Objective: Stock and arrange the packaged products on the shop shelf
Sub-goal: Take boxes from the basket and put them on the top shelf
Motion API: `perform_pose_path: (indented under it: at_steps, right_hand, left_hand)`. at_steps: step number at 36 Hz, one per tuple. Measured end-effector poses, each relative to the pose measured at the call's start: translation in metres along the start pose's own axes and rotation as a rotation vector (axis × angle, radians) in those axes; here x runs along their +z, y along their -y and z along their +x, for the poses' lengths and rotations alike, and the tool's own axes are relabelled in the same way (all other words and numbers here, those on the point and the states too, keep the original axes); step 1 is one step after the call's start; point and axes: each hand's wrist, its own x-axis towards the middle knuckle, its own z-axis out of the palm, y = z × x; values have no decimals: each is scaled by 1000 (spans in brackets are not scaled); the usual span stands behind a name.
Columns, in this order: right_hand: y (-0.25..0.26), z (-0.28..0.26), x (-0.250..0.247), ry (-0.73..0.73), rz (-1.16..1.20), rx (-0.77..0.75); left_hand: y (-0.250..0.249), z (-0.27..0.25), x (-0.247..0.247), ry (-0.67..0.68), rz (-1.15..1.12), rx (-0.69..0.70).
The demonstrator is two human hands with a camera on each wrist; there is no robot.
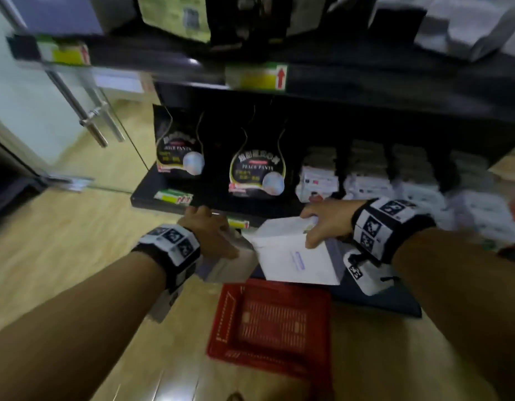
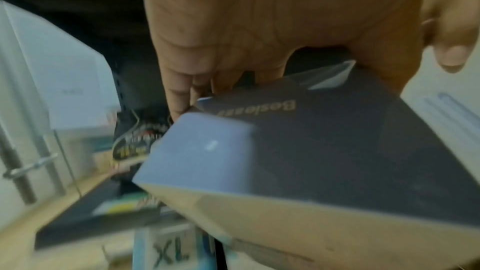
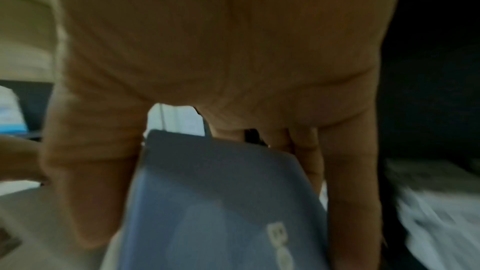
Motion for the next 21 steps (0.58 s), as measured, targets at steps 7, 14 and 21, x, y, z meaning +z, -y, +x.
perform_pose_path:
  at_steps: [7, 14, 21]
  right_hand:
    - [-53, 90, 140, 100, 138, 266]
    - [-100, 179, 280, 132, 80, 339]
    - [-141, 272, 387, 64, -84, 273]
  left_hand:
    - [-14, 71, 143, 176, -166, -125]
    - [-38, 129, 286, 263, -190, -96]
    - [-68, 198, 410, 168, 25, 46]
